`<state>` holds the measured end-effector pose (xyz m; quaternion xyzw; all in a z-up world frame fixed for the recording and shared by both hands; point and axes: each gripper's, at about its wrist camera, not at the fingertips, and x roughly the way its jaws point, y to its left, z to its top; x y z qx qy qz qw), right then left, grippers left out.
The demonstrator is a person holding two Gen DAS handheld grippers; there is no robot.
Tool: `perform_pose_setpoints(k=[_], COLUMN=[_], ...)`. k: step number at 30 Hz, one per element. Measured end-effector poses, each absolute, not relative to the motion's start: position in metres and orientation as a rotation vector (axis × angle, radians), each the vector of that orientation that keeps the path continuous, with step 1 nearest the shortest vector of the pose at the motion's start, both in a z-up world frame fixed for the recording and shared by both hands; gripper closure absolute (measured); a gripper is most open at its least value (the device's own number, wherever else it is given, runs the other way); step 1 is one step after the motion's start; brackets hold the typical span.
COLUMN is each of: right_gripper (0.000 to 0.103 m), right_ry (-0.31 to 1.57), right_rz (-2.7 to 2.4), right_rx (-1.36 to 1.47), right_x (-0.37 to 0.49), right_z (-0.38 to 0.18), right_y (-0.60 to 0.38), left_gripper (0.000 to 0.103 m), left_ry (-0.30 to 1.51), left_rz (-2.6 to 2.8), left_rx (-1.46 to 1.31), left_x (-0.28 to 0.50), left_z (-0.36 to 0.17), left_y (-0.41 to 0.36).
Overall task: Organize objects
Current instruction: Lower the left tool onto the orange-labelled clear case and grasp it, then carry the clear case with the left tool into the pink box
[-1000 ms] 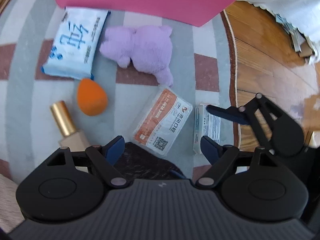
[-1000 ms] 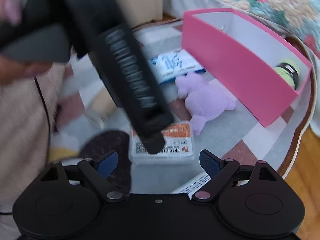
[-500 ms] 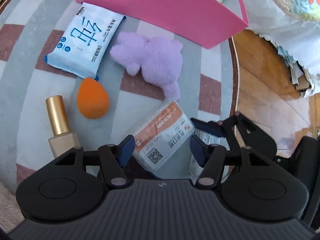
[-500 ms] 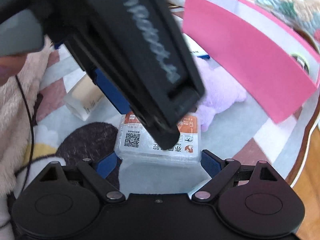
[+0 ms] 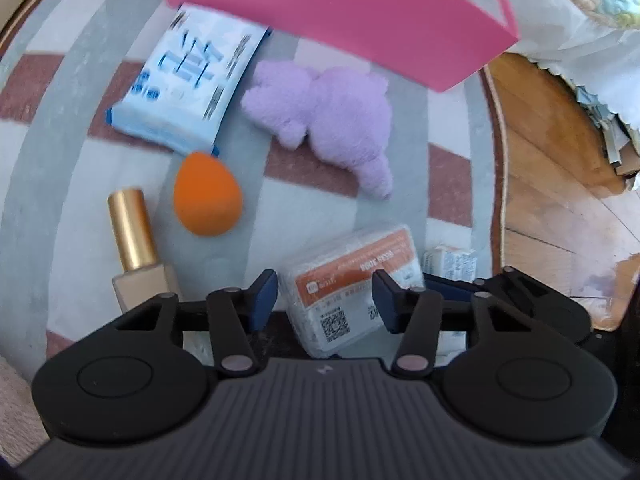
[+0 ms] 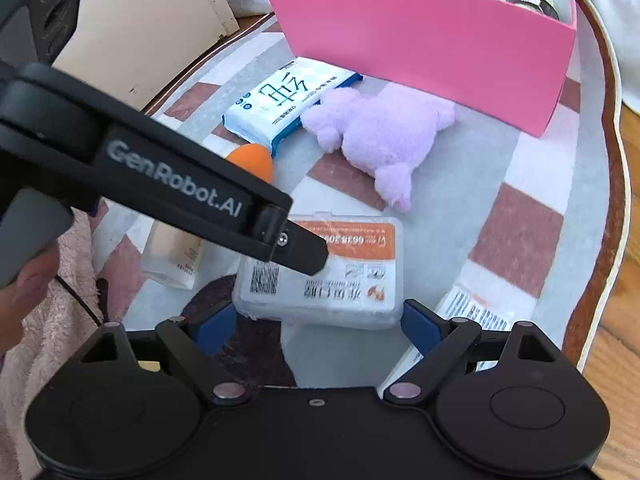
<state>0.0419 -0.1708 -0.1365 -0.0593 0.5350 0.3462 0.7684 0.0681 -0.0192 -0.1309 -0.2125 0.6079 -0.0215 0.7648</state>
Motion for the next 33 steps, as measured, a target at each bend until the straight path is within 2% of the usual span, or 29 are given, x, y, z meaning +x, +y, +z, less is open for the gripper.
perform_pose_setpoints(k=[3,9,11,16,24,33], right_gripper=[0.013,0.033,0.033,0.042,0.042,0.042], right_ry=[1.143,1.11,1.109,1.09,1.071,0.944], right_rz=[0.772,0.759,0.756,0.736,0.69,0.655], right_rx=[-0.194,-0.31,-0.314,-0.337,-0.326,-0.326], right_x=[0.036,0.036,0.036,0.033,0.028,0.025], right_z=[-0.134,-0.146,-0.147,-0.147,-0.118,-0.056], right_y=[-0.17,-0.164,-0.164,-0.164,-0.161,-0.159], left_gripper=[0.052,0.049,0.045,0.05,0.053,0.053], left_ry=[1.325,1.338,1.345,1.275,1.224,1.088], left_rz=[-0.054,-0.063,-0.086,-0.114,-0.171,-0.25], left_rx=[-0.479,-0.479,-0.472,-0.384,-0.346,-0.346], left_x=[0.065,0.061,0.06,0.055,0.043,0.038], left_z=[-0.135,-0.139,-0.142,-0.136,-0.103,-0.034], left_y=[-0.017,-0.021,-0.025,-0.031,-0.03,-0.011])
